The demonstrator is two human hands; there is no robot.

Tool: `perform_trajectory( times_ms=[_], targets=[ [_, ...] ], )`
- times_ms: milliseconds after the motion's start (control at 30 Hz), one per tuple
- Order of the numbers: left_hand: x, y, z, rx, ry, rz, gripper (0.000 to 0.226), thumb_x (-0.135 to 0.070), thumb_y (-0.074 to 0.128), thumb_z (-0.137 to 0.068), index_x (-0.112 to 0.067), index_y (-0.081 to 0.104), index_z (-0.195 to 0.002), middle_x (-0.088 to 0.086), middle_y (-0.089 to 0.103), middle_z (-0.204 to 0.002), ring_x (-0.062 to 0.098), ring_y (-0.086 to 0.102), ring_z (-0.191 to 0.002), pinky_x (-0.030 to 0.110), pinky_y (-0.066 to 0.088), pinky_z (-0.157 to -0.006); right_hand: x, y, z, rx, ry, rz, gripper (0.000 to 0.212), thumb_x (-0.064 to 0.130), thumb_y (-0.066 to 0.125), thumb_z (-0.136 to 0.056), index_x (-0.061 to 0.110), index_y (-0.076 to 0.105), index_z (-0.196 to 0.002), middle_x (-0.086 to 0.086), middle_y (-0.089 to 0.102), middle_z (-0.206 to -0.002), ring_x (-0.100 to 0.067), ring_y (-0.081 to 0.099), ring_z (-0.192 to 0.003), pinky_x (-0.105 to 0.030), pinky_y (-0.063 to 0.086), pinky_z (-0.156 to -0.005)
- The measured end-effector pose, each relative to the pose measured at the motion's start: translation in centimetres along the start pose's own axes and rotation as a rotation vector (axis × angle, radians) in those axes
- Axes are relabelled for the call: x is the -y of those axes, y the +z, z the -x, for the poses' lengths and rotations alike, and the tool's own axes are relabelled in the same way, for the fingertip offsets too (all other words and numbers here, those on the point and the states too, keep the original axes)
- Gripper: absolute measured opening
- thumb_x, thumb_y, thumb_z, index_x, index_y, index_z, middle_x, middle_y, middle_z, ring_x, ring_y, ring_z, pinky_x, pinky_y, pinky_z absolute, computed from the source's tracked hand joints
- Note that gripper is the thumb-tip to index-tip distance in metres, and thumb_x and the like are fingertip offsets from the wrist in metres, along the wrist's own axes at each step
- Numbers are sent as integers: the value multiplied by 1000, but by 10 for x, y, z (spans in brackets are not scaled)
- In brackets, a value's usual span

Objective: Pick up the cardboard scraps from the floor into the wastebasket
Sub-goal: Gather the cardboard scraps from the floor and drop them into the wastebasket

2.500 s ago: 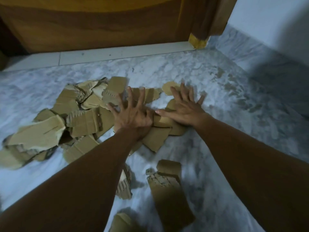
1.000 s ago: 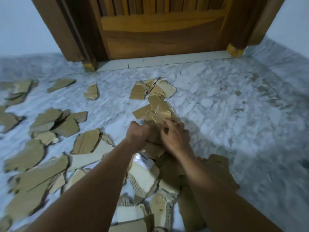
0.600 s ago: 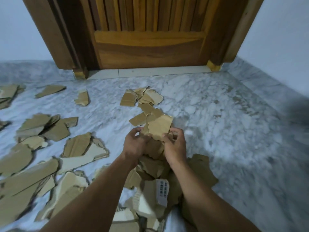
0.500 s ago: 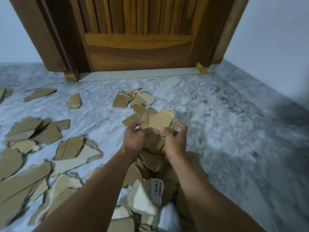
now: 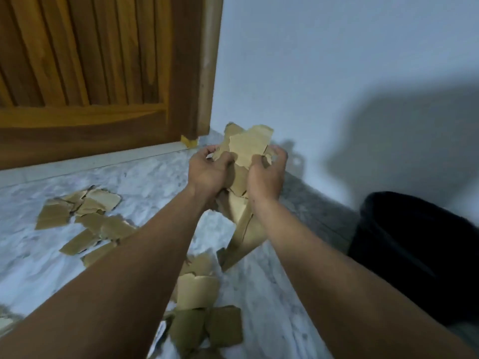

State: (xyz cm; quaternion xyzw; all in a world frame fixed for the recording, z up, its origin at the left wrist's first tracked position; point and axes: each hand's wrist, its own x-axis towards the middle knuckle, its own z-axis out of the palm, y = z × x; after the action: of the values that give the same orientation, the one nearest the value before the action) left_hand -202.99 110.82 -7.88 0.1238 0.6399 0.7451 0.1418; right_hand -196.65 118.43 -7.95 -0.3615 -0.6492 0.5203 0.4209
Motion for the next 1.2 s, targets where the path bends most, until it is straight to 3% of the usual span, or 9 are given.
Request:
perform_trajectory(
  times_ms=[167,300,433,500,600,733,867,1067,1200],
  targets=[
    [-36,118,41,157,133,56,16,-19,71,-86,-18,67,-101,-2,70,-78,14,65,-67,26,52,-59,48,-116,-47,-222,-160,45,37,19,52,-95,28,51,-131,25,44,-81,9,47,-67,-20,35,-61],
    [-55,218,82,313,208,80,22,-25,69,-85,-18,67,-105,1,73,-91,18,70,-80,33,57,-71,62,-215,-87,-442,-255,34,35,20,52,-92,25,55,-126,18,54,-91,-11,55,-81,-29,41,-73],
    [-43,300,116,430,189,86,24,-29,68,-81,-21,66,-103,4,73,-89,22,69,-76,36,57,-70,47,-301,-116,-550,-298,90,28,22,47,-97,23,55,-124,7,60,-96,-16,57,-84,-25,38,-66],
    [-28,331,128,492,154,67,26,-33,67,-78,-26,66,-102,6,74,-94,27,71,-85,42,60,-77,31,-334,-127,-571,-264,101,28,19,48,-95,24,55,-122,4,61,-96,-17,59,-83,-25,39,-62],
    [-4,355,135,576,86,-52,31,-26,67,-83,-32,65,-114,4,72,-101,24,70,-91,40,60,-83,7,-370,-135,-542,-124,80,31,16,47,-94,22,56,-122,1,62,-108,-21,60,-96,-28,43,-73],
    [28,357,137,652,-6,-146,47,-10,65,-82,-29,63,-125,8,74,-105,24,71,-88,34,59,-85,-26,-404,-123,-519,8,77,36,15,51,-93,13,57,-128,0,58,-110,-21,54,-99,-26,38,-68],
    [33,338,130,563,11,-144,40,-9,64,-81,-25,69,-118,7,74,-103,23,71,-83,32,60,-81,-27,-404,-114,-505,-11,170,36,14,52,-91,14,57,-128,9,57,-89,-21,56,-98,-27,35,-74],
    [51,254,112,351,44,-200,31,-10,59,-91,-21,68,-118,-8,69,-90,7,59,-66,8,45,-47,-16,-343,-96,-313,-255,354,35,19,50,-91,22,55,-126,1,56,-123,-11,52,-99,-25,39,-83],
    [85,150,101,138,59,-374,30,-15,58,-94,-19,66,-123,-2,69,-98,13,59,-67,22,47,-56,-31,-263,-71,-142,-424,366,35,15,52,-93,19,56,-127,4,53,-123,-5,49,-106,-6,33,-78]
  ],
)
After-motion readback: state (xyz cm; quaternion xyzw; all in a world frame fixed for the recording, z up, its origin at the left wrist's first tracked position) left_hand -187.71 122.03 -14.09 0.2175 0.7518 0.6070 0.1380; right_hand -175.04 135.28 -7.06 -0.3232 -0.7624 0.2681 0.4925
